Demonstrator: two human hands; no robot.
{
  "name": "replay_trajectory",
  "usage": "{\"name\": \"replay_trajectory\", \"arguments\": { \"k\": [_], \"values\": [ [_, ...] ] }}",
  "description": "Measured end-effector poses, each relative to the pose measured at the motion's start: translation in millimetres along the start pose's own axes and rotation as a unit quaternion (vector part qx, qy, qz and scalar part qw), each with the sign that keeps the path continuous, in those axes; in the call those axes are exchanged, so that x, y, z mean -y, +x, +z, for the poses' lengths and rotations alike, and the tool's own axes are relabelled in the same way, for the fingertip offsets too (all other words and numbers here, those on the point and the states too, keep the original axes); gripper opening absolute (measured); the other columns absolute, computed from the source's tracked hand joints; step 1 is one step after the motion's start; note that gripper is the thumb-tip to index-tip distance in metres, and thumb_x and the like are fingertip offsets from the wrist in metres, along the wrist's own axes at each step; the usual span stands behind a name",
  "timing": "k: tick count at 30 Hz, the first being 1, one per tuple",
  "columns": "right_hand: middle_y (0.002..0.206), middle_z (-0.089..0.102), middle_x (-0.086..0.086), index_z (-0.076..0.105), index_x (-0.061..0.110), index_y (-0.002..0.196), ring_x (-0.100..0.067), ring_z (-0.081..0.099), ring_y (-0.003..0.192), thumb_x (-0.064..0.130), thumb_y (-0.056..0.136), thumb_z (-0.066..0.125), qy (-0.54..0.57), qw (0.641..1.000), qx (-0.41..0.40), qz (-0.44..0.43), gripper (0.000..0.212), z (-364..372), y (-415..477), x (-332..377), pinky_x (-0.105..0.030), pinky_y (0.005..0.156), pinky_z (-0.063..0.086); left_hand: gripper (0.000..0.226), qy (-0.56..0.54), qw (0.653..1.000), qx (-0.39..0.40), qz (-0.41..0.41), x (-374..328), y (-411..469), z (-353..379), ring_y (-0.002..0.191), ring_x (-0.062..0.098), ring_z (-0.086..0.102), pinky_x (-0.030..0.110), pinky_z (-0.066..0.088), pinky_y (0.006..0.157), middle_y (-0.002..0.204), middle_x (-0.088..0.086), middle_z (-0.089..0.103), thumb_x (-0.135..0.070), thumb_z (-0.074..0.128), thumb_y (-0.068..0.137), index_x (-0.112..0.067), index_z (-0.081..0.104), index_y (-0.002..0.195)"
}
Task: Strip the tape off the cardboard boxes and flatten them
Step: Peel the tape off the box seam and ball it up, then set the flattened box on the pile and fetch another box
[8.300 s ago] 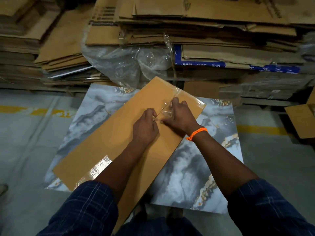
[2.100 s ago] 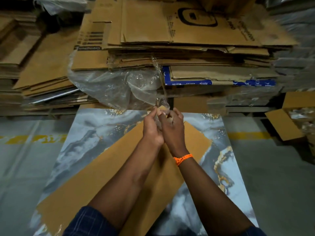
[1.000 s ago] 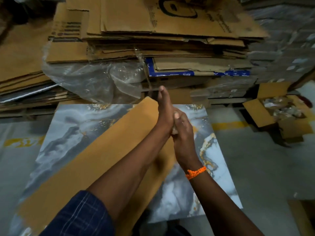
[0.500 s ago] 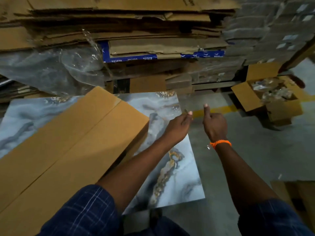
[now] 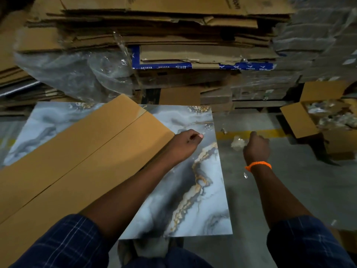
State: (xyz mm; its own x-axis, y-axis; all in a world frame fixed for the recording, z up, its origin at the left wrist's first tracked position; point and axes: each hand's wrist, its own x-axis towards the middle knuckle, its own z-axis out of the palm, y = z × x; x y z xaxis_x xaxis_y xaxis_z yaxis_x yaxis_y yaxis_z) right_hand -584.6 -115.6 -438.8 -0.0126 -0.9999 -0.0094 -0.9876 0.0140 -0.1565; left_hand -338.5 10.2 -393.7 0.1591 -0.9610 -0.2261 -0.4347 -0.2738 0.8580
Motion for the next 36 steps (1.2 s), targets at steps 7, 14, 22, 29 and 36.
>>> {"name": "replay_trajectory", "arguments": {
  "k": [7,14,22,29,36],
  "values": [
    [0.1,0.069,-0.025,0.069,0.0,0.103,-0.044,0.064,0.095,0.016,0.069,0.054,0.144,0.989,0.027,-0.026,0.039,7,-21,25,-0.038,0.077,0.049,0.024,-0.01,0.999,0.015,0.026,5,-8,-10,0.098,0.007,0.065,0.026,0.05,0.085,0.108,-0.008,0.072,-0.037,0.057,0.102,-0.021,0.072,0.111],
    [0.097,0.072,0.002,0.072,0.016,0.107,-0.01,0.067,0.09,0.016,0.089,0.072,0.364,0.885,0.041,-0.288,0.018,-14,-91,167,-0.032,0.079,0.056,0.018,0.081,0.983,-0.148,0.07,39,-46,-113,0.102,0.013,0.064,0.023,0.05,0.086,0.111,-0.003,0.072,-0.018,0.057,0.1,-0.018,0.071,0.112],
    [0.14,0.057,-0.009,0.048,0.016,0.145,-0.028,0.049,0.129,0.055,0.078,0.077,0.072,0.8,0.183,-0.566,0.083,-19,-161,310,-0.042,0.107,0.04,0.116,0.352,0.91,0.019,-0.216,162,-114,-255,0.156,0.031,-0.012,0.052,0.005,0.124,0.169,0.005,-0.016,-0.064,0.07,0.081,-0.03,-0.006,0.162],
    [0.137,0.049,-0.01,0.048,0.018,0.141,-0.029,0.047,0.125,0.079,0.079,0.058,0.004,0.793,0.091,-0.602,0.088,-3,-184,348,-0.045,0.105,0.039,0.074,0.434,0.901,-0.023,-0.011,148,-136,-269,0.125,0.039,0.054,0.047,0.049,0.097,0.142,0.02,0.052,-0.047,0.061,0.09,-0.006,0.038,0.147],
    [0.154,0.042,-0.006,0.039,0.019,0.151,-0.028,0.036,0.144,0.078,0.083,0.051,0.021,0.785,0.085,-0.613,0.091,-5,-206,353,-0.051,0.117,0.028,0.04,0.414,0.902,-0.116,0.043,105,-135,-347,0.102,0.039,0.063,0.041,0.046,0.082,0.114,0.024,0.066,-0.02,0.046,0.103,-0.007,0.046,0.141]
  ]
}}
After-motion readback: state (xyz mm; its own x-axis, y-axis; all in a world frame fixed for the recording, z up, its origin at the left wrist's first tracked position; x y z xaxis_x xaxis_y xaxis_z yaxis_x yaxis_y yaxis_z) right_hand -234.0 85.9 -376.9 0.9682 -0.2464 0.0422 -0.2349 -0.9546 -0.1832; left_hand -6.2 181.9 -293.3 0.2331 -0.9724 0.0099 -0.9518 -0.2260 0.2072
